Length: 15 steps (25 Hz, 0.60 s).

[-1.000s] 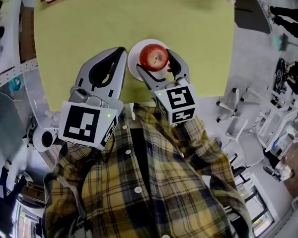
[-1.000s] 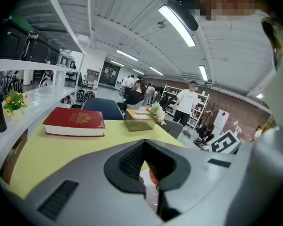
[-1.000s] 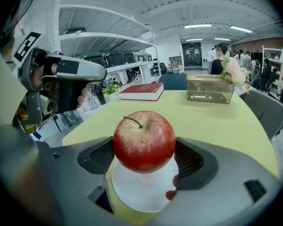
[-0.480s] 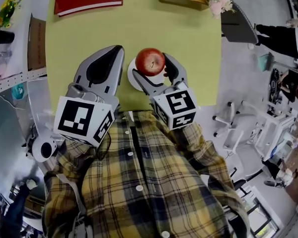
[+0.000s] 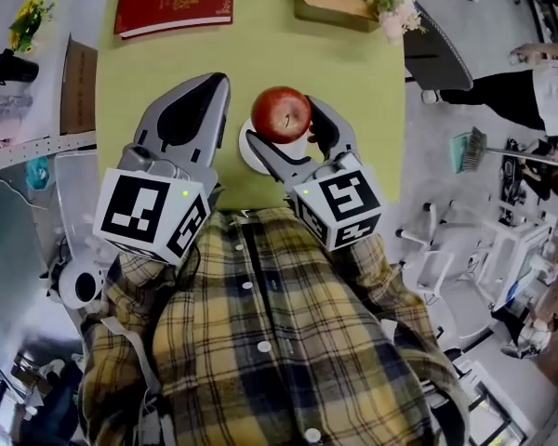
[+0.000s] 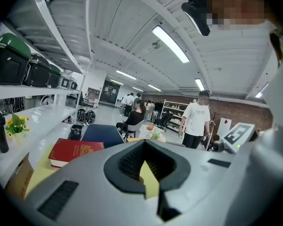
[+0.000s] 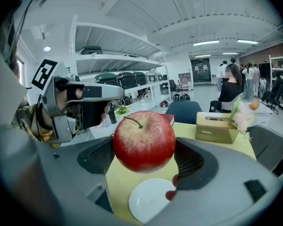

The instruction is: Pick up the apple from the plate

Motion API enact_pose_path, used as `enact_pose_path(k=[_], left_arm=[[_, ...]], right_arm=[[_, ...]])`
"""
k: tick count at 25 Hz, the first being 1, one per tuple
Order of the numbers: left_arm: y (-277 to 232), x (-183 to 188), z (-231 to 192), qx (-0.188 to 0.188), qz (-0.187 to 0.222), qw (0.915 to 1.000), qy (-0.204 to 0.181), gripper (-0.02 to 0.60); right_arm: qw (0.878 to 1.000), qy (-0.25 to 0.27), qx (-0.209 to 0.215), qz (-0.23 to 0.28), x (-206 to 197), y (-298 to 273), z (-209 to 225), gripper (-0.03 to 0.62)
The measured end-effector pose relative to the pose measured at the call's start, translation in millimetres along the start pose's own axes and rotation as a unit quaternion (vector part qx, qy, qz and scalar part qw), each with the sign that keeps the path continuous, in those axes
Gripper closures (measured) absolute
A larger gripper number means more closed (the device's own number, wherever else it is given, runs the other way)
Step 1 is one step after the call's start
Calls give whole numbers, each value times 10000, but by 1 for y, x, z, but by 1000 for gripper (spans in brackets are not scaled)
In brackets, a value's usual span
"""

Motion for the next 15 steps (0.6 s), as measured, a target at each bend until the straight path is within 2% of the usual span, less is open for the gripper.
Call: enact_pose_path(k=[6,11,15], left_arm=[[5,7,2,-46,80,9997,-219,577],[11,11,-6,-225,135,9994,215,577],[18,13,-11,-168,144,9997,123,577]], right_arm=[[9997,199,151,51,15,11,-5,215],[9992,231,297,94,20,19,-7,215],[9989,248,358,151,21,23,-8,215]])
Point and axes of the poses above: the fingertips, and each gripper's own axes: y backward along the fingers, z to its right, x out of its top, the point moved 8 cm from there along y, backward along the fingers, and after that the axes turned 8 degrees about y, right-handed, at the moved point
